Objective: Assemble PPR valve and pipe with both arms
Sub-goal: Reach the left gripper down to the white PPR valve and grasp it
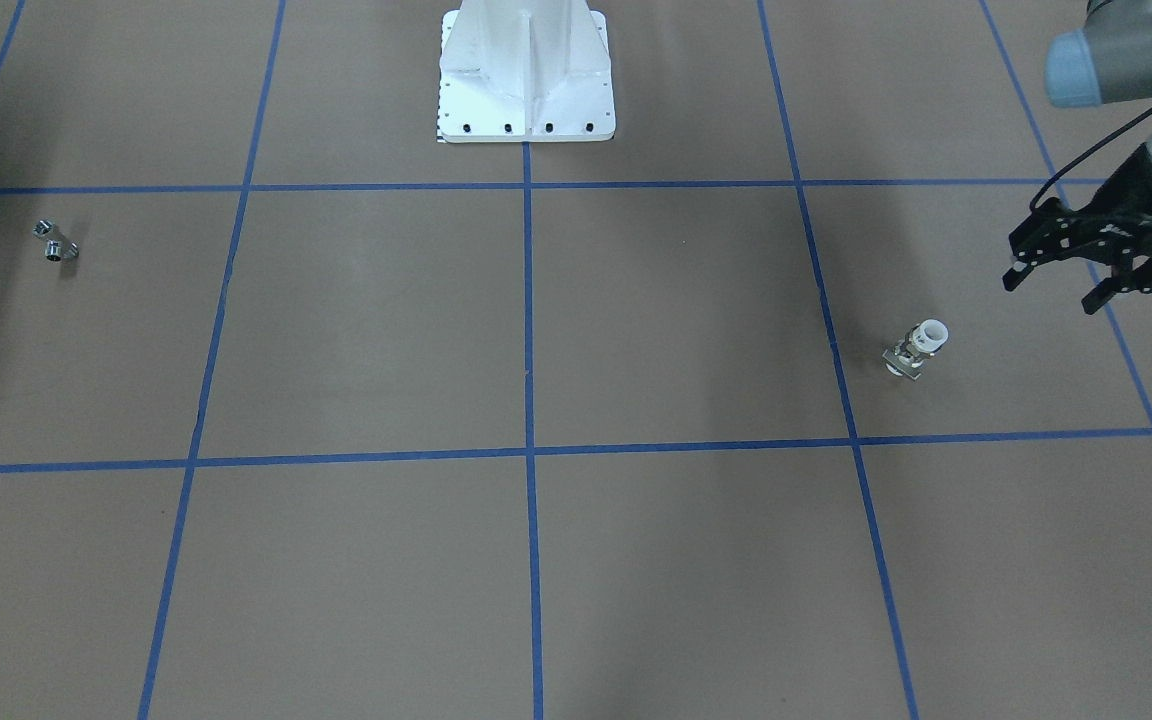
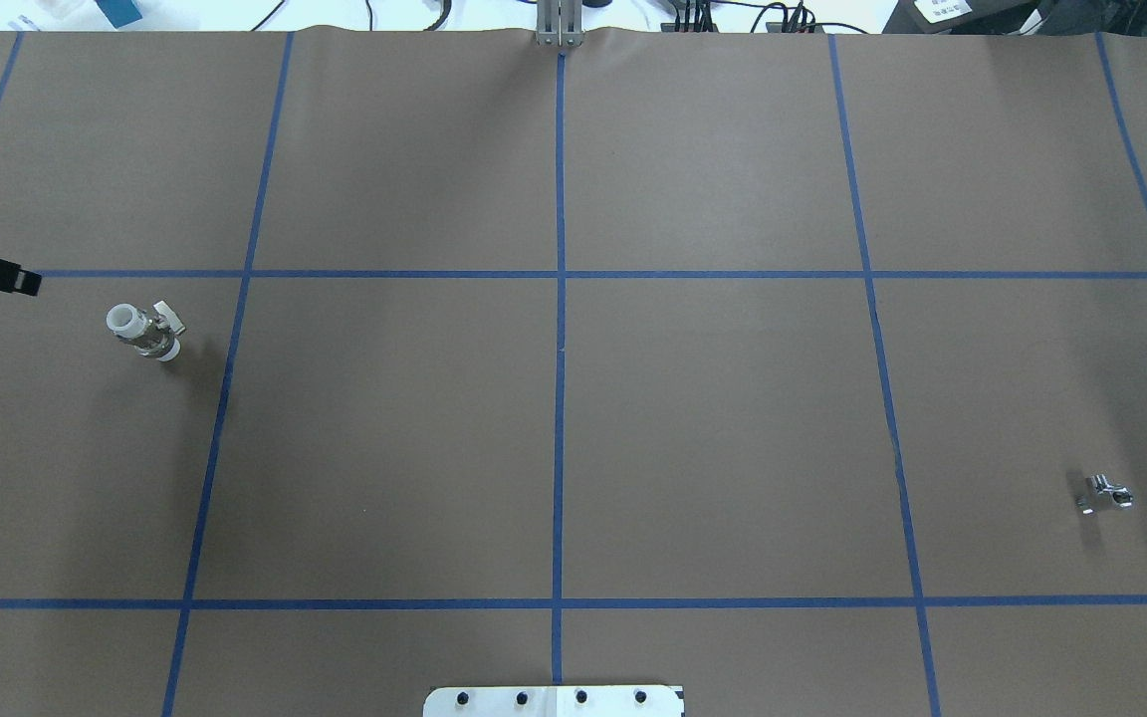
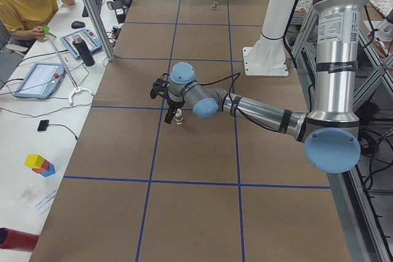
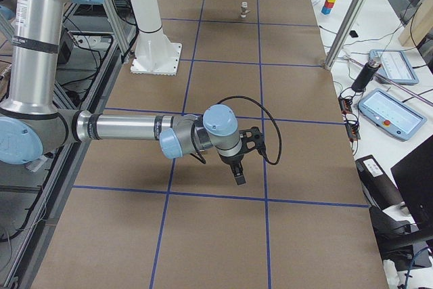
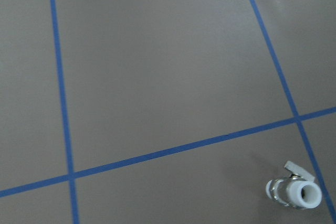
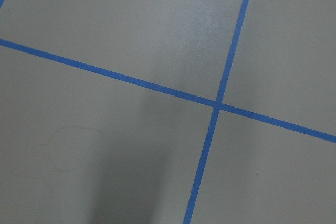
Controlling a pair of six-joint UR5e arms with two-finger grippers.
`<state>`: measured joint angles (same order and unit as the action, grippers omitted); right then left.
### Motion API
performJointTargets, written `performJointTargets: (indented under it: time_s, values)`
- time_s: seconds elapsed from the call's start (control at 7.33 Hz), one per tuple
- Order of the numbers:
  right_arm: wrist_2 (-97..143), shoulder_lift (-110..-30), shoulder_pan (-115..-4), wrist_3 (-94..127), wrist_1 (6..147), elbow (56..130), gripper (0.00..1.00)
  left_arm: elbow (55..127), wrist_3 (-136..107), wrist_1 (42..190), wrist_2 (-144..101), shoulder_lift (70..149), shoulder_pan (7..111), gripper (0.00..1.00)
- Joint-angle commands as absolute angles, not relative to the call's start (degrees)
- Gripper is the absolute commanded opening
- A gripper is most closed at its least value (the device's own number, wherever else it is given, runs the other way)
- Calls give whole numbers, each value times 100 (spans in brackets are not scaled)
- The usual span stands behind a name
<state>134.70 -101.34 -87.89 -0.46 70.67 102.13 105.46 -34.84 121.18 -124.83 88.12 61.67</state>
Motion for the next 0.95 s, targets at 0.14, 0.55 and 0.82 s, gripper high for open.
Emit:
performJointTargets:
  time_s: [0.14,0.55,0.82]
  values:
    - [13474,-10134,-8789,-35,7066,10195,100,10189,-4551,12129,-11426,9269,5046,100]
    - [13474,-10134,-8789,-35,7066,10178,100,9712,-4509,12138,-11417,9545,4922,100]
    - [13474,-10134,-8789,-35,7075,10178,100,9712,-4509,12138,-11426,9519,4904,97]
